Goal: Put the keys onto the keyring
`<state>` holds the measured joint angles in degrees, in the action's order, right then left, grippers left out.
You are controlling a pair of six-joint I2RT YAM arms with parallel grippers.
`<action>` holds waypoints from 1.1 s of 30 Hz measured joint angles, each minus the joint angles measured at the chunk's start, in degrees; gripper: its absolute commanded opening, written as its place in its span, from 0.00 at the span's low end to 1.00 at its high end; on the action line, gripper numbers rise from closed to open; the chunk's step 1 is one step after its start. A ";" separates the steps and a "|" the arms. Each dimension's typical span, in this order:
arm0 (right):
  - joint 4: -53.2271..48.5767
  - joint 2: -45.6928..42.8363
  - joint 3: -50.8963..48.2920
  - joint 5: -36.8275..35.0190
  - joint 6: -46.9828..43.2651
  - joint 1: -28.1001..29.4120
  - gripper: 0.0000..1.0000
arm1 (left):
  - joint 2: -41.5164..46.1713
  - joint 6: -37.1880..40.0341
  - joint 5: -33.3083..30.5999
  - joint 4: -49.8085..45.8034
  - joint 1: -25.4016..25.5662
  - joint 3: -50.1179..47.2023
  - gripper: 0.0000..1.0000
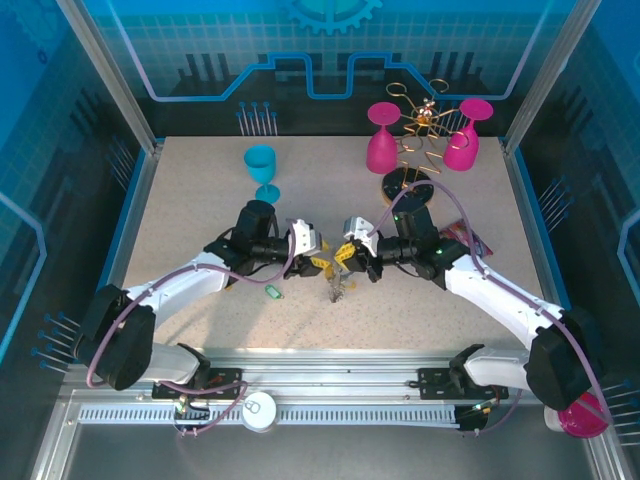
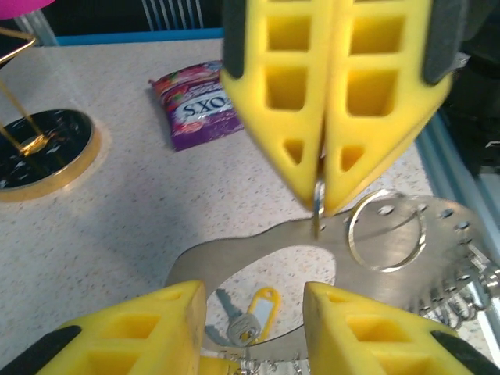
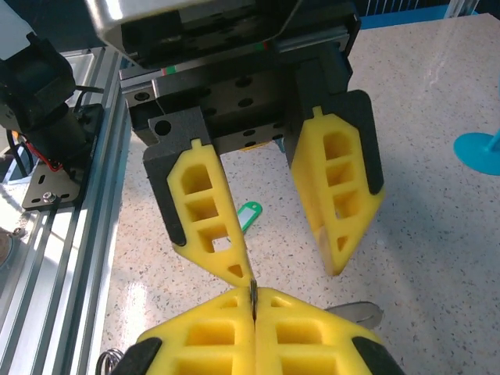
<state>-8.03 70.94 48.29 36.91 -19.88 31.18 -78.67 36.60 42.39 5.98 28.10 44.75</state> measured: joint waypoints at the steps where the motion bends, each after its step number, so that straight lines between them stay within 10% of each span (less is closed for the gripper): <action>1: 0.04 0.00 -0.02 0.07 -0.13 0.00 0.00 | -0.04 0.11 0.81 0.44 0.11 0.00 0.32; 33: 4.09 -0.20 -2.51 1.05 -0.07 0.66 0.00 | -0.42 -6.27 7.04 14.95 0.57 -5.60 0.10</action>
<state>-3.95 70.74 45.78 37.95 -19.94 31.83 -79.09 30.33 49.43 20.93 28.67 39.16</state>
